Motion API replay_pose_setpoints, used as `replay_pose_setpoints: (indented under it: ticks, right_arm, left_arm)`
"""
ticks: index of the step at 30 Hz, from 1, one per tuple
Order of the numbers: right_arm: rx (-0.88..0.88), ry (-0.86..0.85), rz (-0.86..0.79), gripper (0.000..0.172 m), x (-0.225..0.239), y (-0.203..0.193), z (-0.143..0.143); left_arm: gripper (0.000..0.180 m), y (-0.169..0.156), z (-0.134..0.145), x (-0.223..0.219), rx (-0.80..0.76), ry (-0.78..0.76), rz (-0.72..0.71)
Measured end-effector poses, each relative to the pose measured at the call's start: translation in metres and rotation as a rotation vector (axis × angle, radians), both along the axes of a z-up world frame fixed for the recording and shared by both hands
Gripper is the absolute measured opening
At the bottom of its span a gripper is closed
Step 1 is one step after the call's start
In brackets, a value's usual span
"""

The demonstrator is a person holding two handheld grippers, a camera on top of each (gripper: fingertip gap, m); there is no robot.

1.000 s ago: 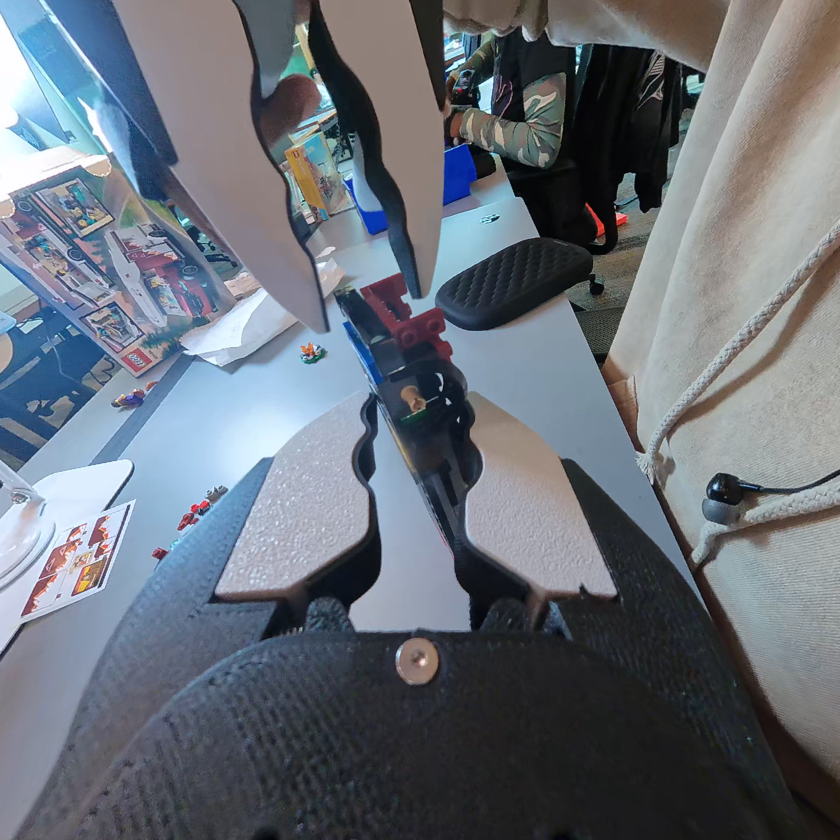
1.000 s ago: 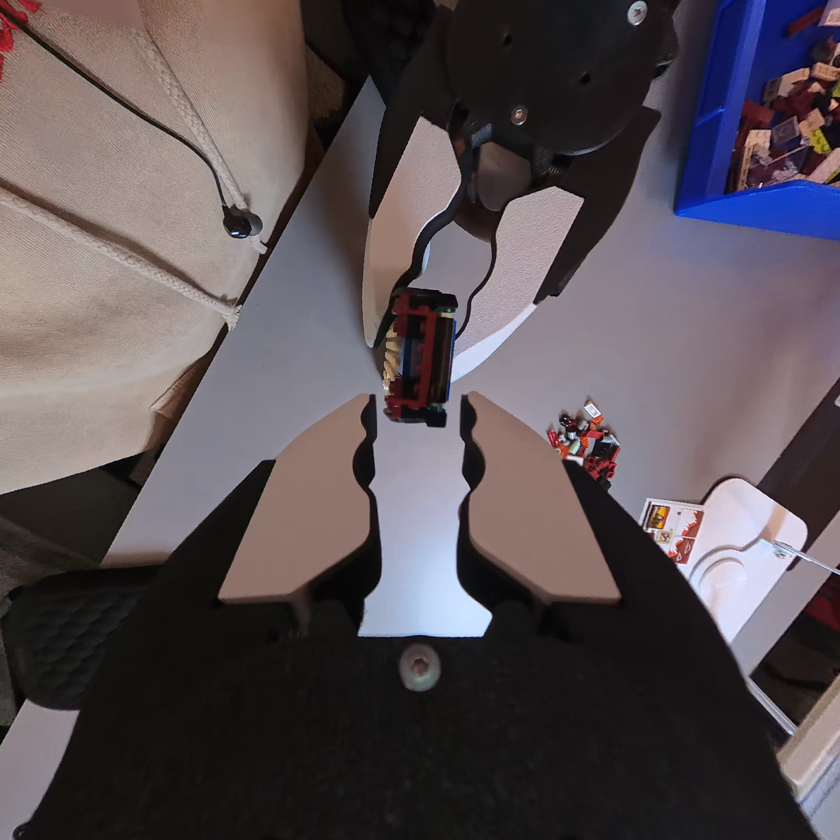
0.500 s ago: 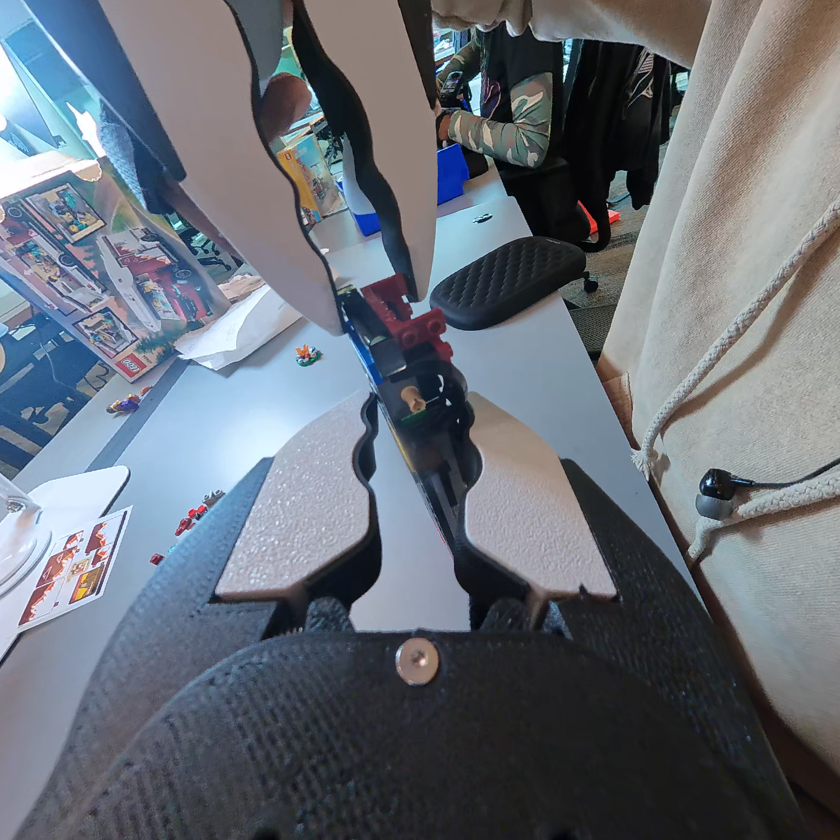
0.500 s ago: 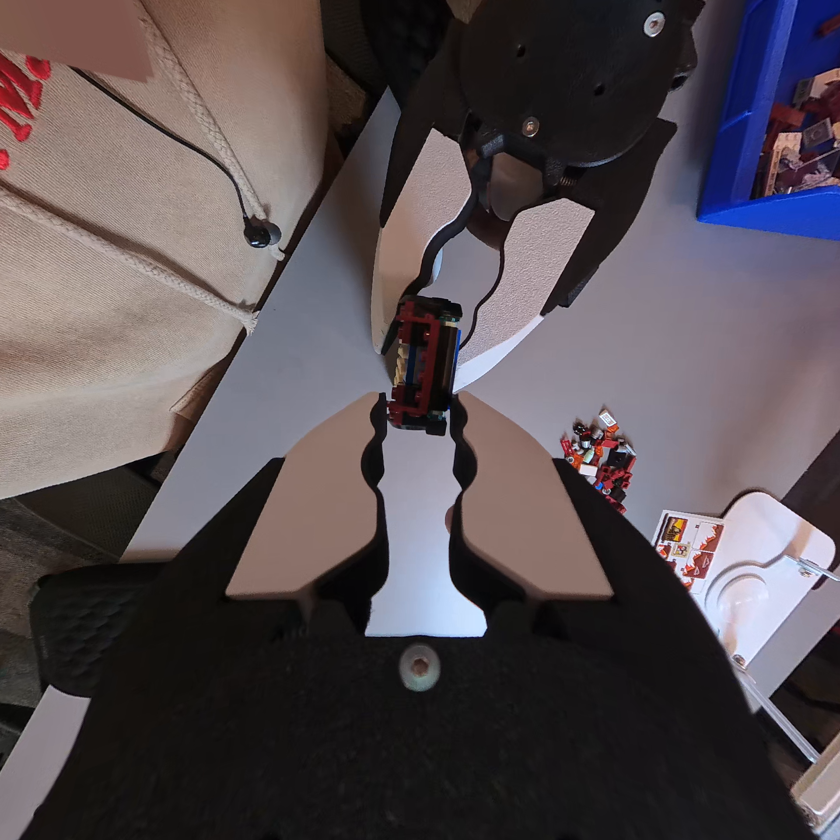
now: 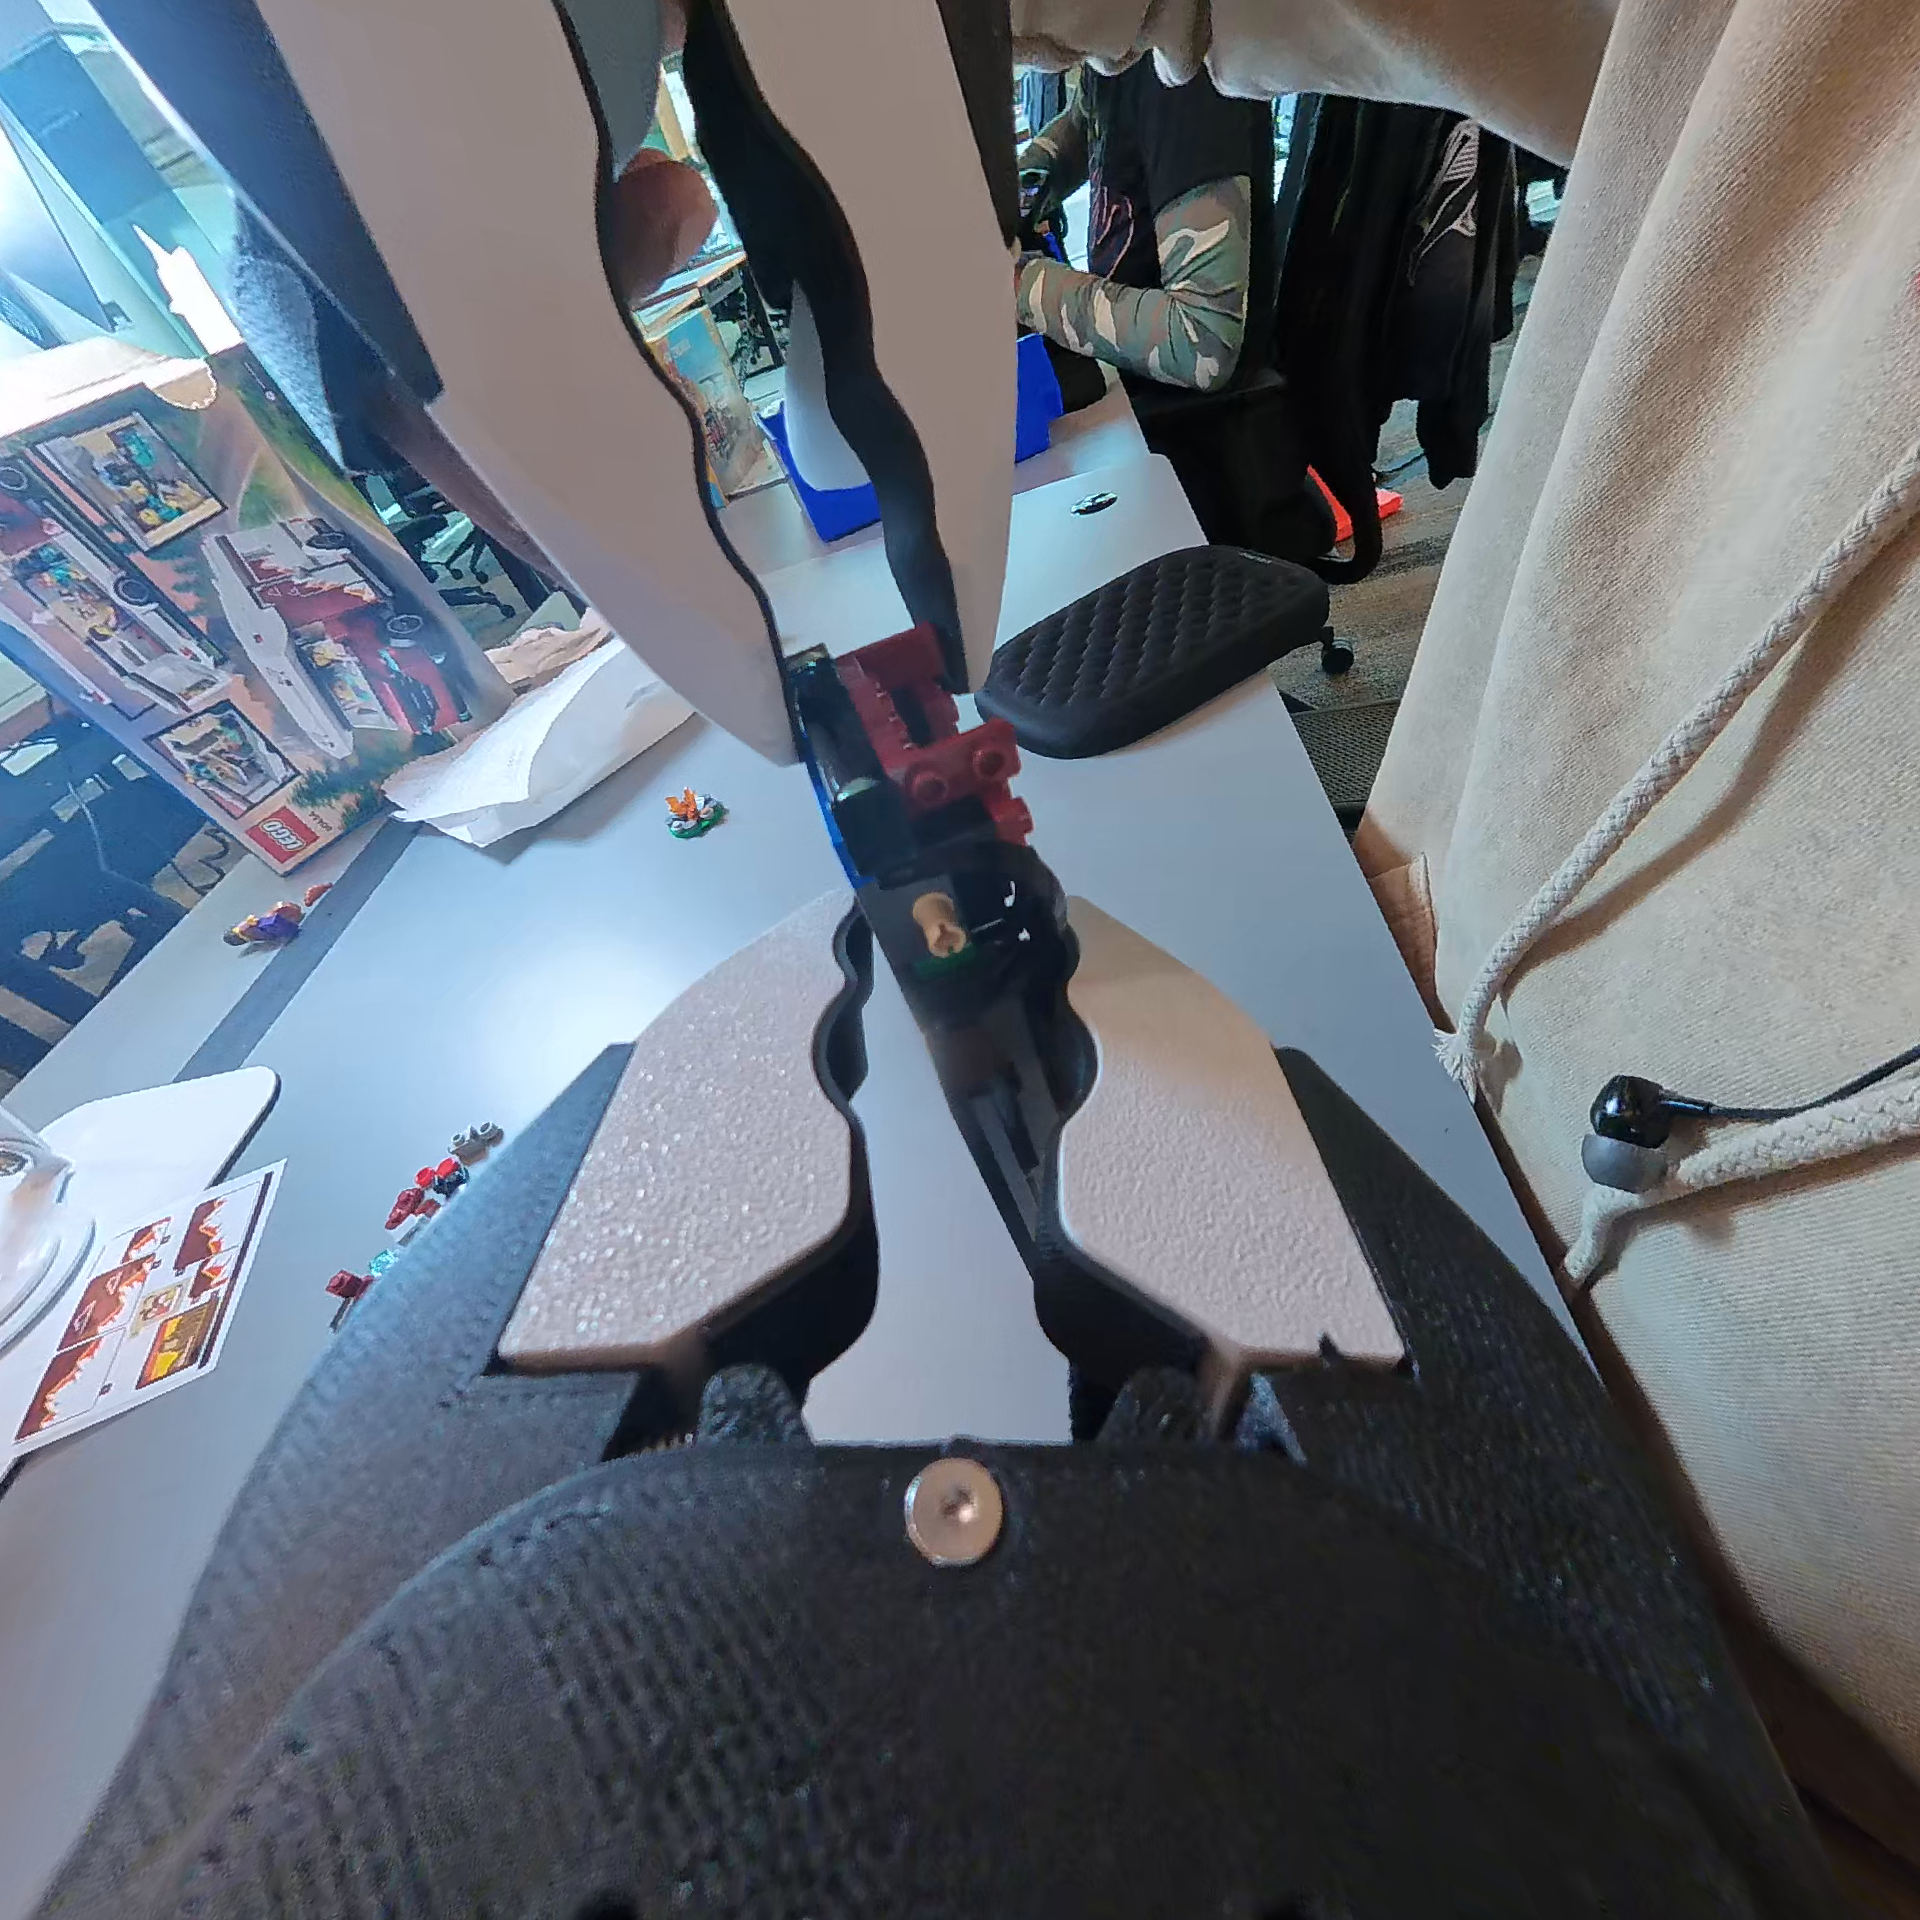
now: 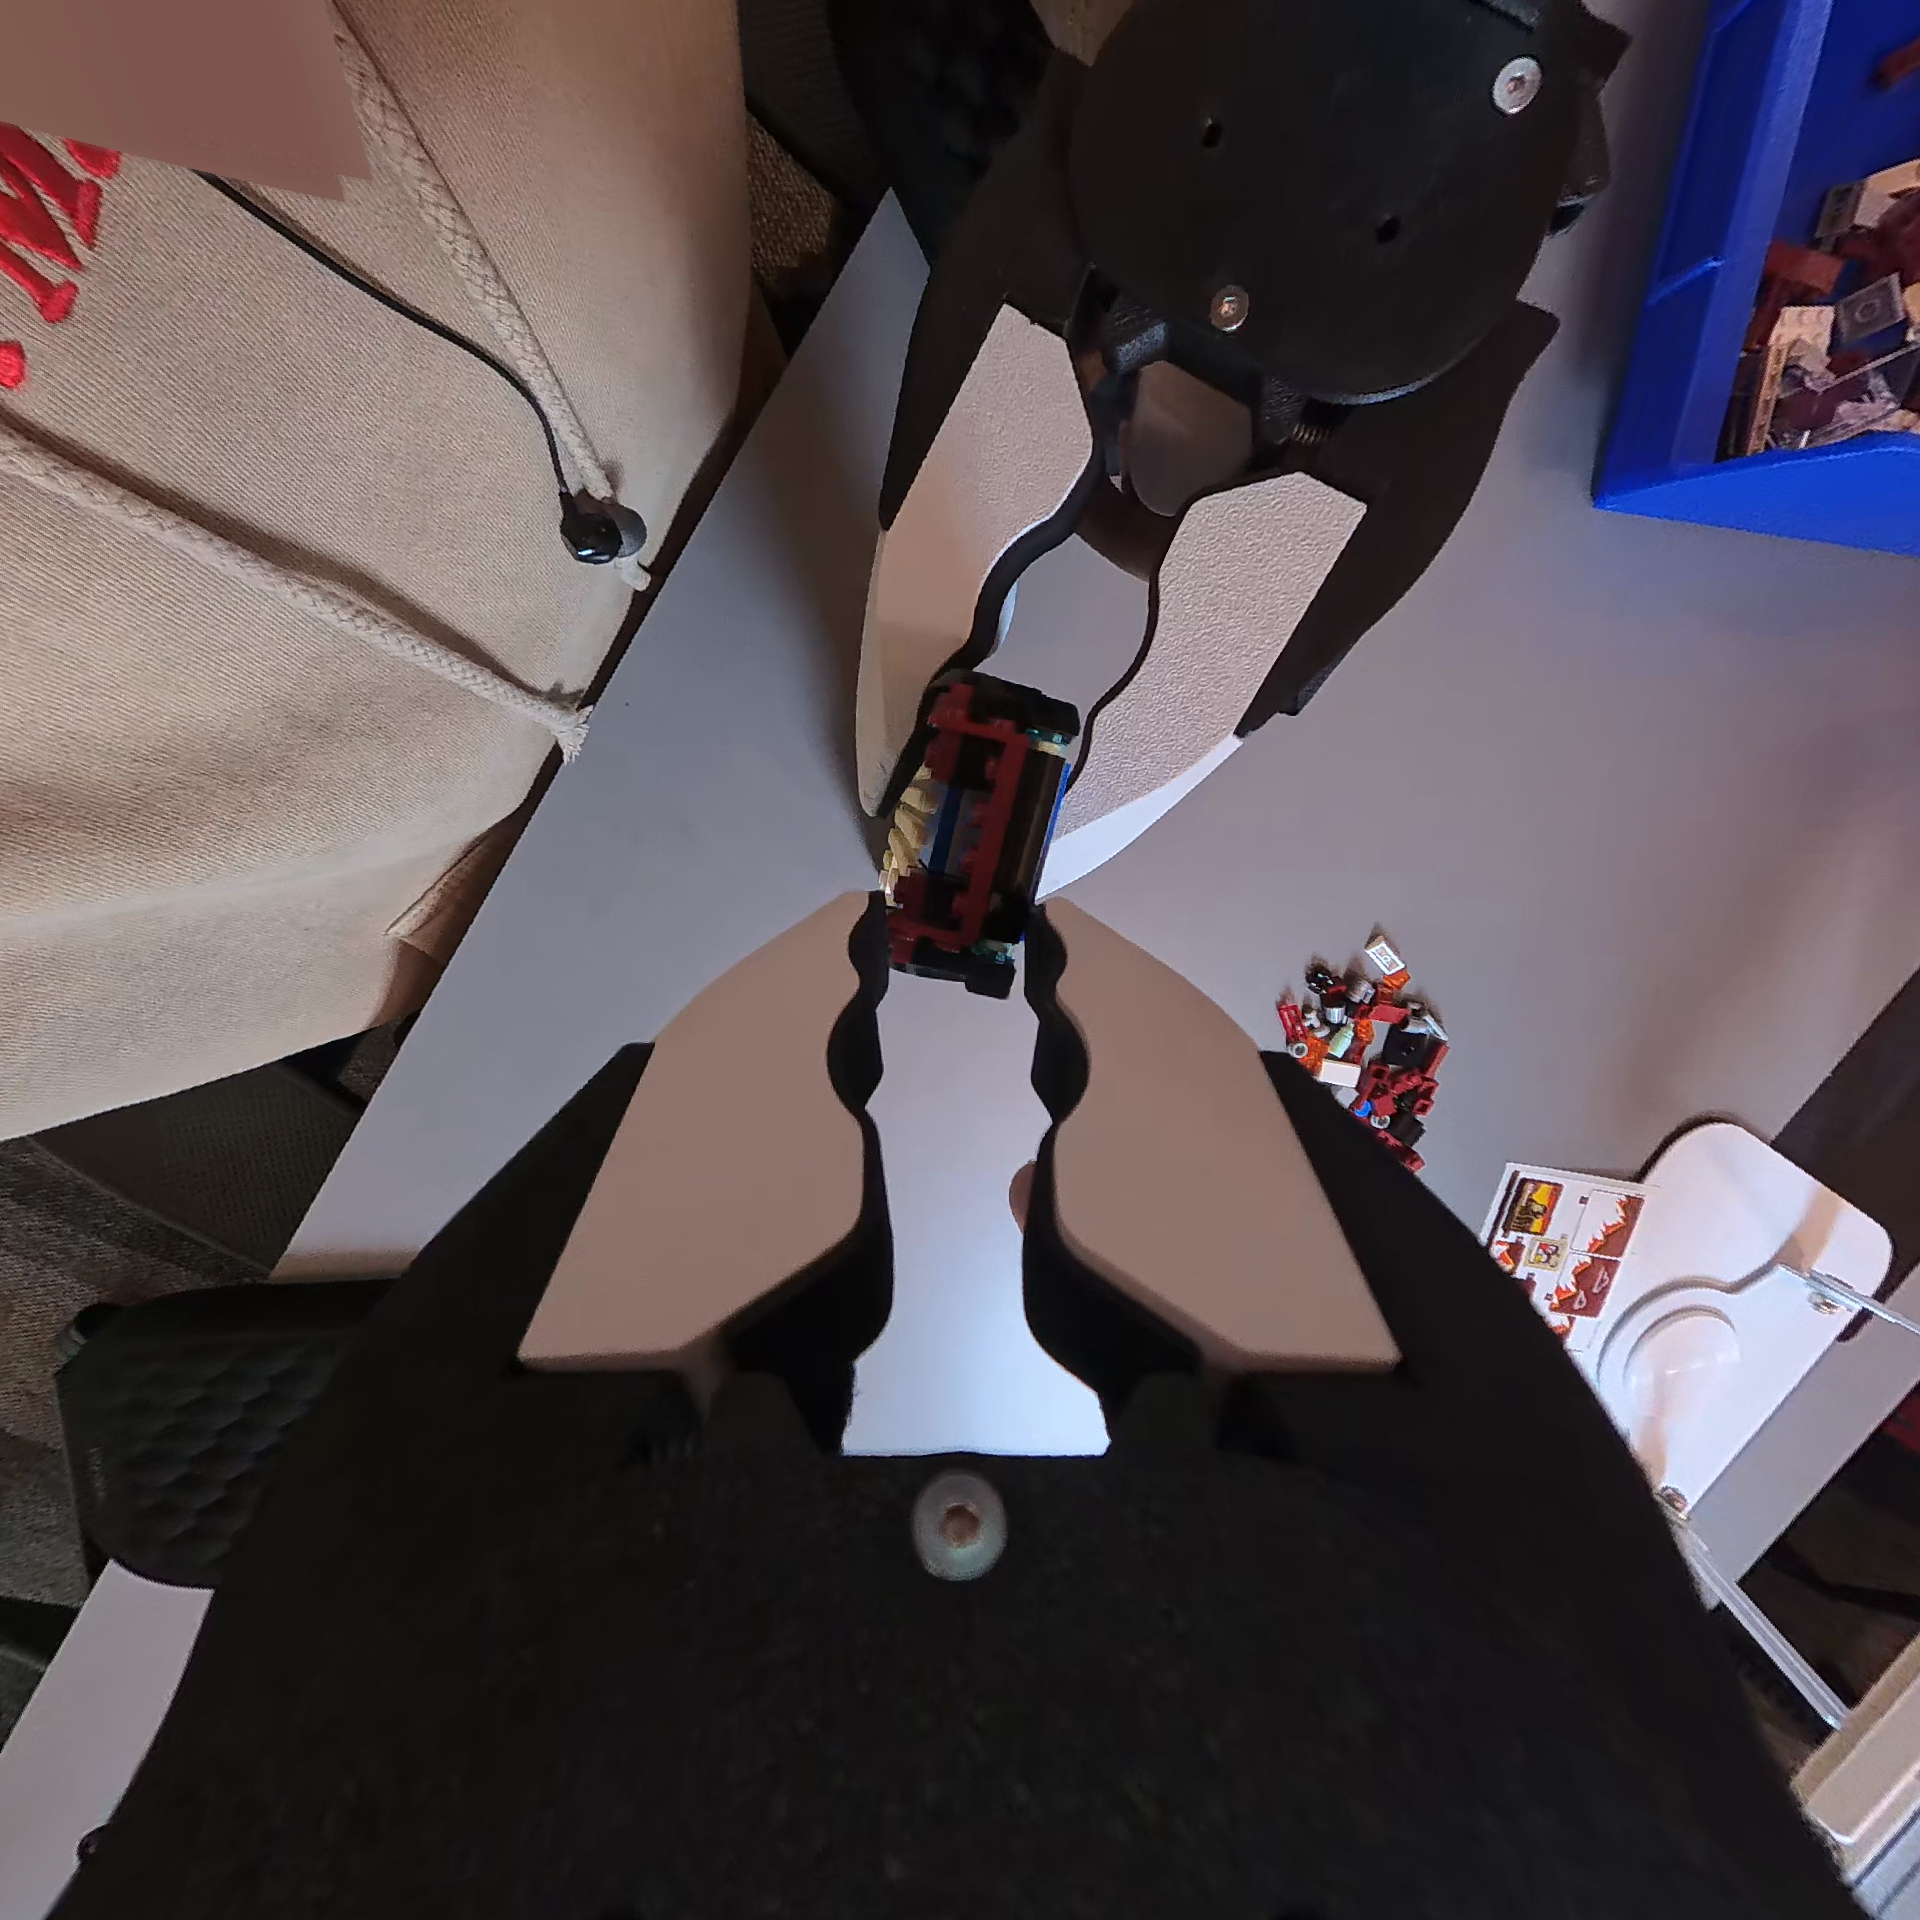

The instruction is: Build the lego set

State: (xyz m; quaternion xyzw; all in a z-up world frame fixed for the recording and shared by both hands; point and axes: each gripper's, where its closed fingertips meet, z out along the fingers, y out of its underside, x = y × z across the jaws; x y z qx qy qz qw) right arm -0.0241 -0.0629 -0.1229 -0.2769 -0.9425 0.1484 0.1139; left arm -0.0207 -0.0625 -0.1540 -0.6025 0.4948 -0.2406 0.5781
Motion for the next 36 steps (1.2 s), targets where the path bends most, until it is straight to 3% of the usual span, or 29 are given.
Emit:
replay_pose_setpoints:
  ticks: [7,10,14,22,24,29,36]
  right_arm:
    - [-0.02,0.0,-0.04,0.027,0.001,0.0,0.0]
    - [-0.015,0.001,-0.042,0.039,0.002,0.001,-0.002]
    - [-0.035,0.007,-0.05,0.027,0.001,-0.001,-0.003]
    - [-0.055,0.036,-0.074,0.027,0.001,0.0,-0.003]
    - [-0.059,0.056,-0.093,0.035,0.001,0.004,-0.001]
    - [-0.228,0.19,-0.194,0.023,0.004,0.014,0.013]
    - [-0.473,0.365,-0.281,0.013,0.001,0.019,0.01]
  left_arm:
    - [0.031,-0.001,0.0,0.0,0.008,-0.002,0.007]
    - [0.03,-0.002,0.0,0.0,0.01,0.002,0.005]
    - [0.03,-0.002,0.0,-0.001,0.008,-0.002,0.012]
    - [0.03,-0.001,0.0,-0.001,0.004,-0.014,0.012]
    - [0.03,0.0,0.0,-0.003,-0.001,-0.027,0.013]
    - [0.03,0.001,0.001,-0.006,-0.009,-0.052,0.013]
    - [0.029,0.003,0.001,-0.005,-0.012,-0.062,0.012]
